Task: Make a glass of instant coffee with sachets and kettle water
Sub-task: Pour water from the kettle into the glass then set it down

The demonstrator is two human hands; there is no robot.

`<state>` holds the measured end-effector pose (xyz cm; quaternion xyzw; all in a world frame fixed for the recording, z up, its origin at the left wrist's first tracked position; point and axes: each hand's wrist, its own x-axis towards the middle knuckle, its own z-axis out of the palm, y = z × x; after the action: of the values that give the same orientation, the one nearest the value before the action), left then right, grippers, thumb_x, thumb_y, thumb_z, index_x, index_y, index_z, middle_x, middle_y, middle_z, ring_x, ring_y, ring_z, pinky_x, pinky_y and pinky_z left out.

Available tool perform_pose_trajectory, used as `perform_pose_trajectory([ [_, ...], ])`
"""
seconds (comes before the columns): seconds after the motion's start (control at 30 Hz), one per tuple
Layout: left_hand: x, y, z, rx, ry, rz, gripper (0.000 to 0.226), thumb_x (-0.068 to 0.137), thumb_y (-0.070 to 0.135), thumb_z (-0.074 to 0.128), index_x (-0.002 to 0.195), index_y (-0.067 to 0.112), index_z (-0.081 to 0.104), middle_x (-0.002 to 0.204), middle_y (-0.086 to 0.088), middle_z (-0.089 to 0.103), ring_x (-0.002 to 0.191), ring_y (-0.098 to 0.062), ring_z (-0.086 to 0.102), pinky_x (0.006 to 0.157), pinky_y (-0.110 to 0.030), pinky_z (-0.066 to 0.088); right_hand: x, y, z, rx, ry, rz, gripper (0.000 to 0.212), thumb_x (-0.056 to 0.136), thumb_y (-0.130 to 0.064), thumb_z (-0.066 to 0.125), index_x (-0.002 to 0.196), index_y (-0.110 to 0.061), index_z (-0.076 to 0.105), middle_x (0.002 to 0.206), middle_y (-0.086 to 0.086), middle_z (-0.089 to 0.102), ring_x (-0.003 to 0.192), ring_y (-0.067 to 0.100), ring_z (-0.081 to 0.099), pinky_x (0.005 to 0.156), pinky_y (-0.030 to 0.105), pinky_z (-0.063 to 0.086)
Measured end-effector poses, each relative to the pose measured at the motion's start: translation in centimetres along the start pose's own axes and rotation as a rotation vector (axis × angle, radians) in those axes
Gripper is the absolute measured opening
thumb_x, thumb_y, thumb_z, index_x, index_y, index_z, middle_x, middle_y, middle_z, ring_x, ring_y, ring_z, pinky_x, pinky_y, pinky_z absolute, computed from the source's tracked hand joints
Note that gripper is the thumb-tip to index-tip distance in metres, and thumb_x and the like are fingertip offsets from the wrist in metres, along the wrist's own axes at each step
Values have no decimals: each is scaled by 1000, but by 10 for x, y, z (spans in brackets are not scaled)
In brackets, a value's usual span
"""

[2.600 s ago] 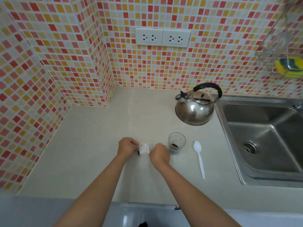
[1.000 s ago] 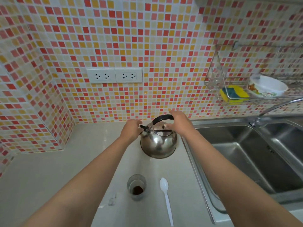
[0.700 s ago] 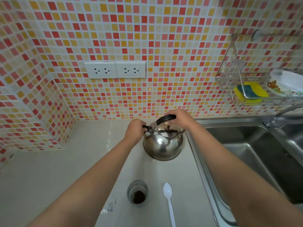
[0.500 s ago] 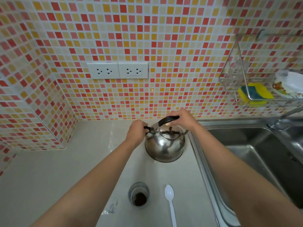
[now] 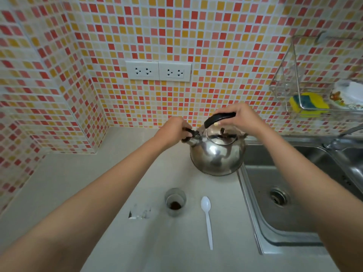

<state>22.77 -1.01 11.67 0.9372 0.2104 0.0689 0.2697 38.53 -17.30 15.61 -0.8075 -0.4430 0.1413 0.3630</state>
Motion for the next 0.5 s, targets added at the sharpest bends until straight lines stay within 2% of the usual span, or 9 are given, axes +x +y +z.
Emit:
perform_pose_trajectory([
  [0.07, -16, 6, -2, -7, 5, 17, 30, 89, 17, 65, 117, 9, 70, 103, -10, 70, 85, -21, 60, 75, -23, 41, -13, -11, -4, -28, -28, -26, 37, 72, -12, 79, 106, -24, 72, 102, -12, 69, 90, -5, 60, 81, 9, 41],
  [0.17, -39, 11, -1, 9, -24, 54, 33, 88, 16, 67, 119, 6, 68, 115, -11, 70, 101, -25, 65, 80, -23, 42, -34, -22, -4, -95, -68, -50, 37, 72, -13, 79, 106, -25, 72, 101, -11, 71, 87, -9, 61, 75, 6, 43],
  [0.33, -75, 12, 4, 3, -127, 66, 36, 84, 15, 72, 118, 3, 69, 114, -13, 70, 101, -24, 65, 81, -23, 45, -72, -40, 6, -158, -155, -67, 35, 72, -16, 79, 103, -31, 73, 104, -13, 72, 97, 2, 65, 93, 30, 51],
  [0.5, -104, 8, 13, 1, -178, 63, 37, 82, 15, 74, 116, 3, 70, 113, -11, 71, 99, -23, 67, 83, -24, 49, -101, -56, 25, -311, -192, -108, 33, 73, -21, 78, 104, -31, 73, 103, -11, 74, 95, 8, 66, 90, 38, 52],
])
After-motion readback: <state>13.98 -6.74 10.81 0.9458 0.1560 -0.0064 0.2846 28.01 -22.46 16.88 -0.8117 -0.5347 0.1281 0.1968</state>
